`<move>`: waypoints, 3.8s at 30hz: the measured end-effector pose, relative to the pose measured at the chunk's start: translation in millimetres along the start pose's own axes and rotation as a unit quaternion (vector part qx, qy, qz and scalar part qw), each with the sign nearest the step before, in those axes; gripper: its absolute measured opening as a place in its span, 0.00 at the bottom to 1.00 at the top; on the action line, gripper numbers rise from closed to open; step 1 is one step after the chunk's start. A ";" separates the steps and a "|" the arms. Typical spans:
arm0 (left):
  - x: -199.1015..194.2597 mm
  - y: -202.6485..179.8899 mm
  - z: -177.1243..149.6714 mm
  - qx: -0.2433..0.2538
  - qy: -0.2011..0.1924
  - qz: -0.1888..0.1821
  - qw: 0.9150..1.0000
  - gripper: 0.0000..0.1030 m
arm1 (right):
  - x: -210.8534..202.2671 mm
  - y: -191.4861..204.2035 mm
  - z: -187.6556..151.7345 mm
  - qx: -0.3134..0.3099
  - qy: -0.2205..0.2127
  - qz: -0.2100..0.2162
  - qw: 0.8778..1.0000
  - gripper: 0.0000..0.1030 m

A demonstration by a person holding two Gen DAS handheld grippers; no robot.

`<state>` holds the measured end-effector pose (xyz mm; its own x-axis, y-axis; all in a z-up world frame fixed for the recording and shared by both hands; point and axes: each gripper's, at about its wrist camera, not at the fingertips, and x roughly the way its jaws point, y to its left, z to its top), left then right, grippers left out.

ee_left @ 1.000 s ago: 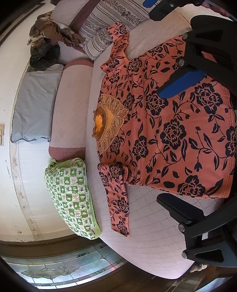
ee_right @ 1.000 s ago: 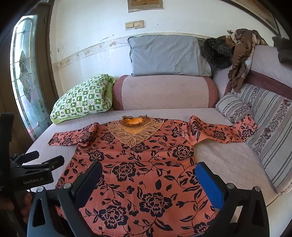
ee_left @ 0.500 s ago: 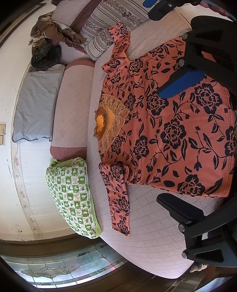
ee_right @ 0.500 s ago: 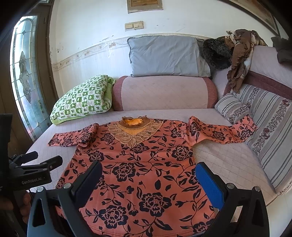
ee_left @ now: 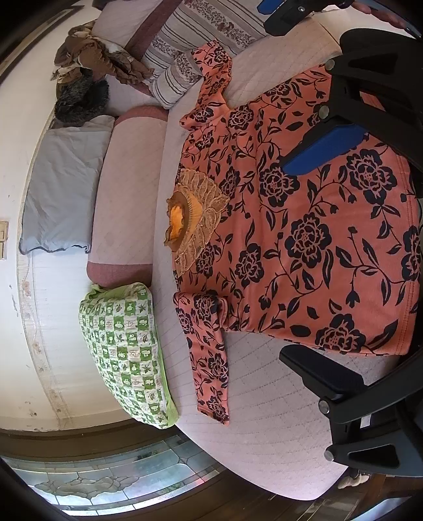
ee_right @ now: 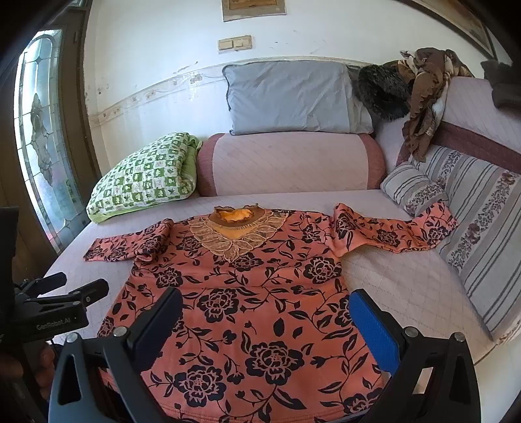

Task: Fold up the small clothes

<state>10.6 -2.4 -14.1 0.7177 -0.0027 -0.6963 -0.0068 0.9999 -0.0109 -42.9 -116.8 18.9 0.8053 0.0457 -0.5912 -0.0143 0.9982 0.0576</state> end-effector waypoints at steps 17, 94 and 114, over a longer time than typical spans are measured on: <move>29.6 7.0 -5.1 0.001 0.025 0.005 1.000 1.00 | 51.6 -162.5 23.7 0.178 -0.012 -0.017 0.984 1.00; 303.1 33.1 95.0 -0.120 0.192 -0.081 0.971 0.18 | 247.2 -126.5 25.3 0.154 0.125 0.140 0.970 0.73; 296.7 34.9 91.8 -0.047 0.129 -0.022 0.990 0.17 | 377.2 -186.7 80.2 0.192 0.251 0.088 0.945 0.43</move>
<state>287.3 32.9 -155.2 0.5177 -0.0616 -0.8533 -0.0531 0.9932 -0.1039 311.0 -289.0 -150.3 0.4261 0.3184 -0.8468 0.1717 0.8905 0.4213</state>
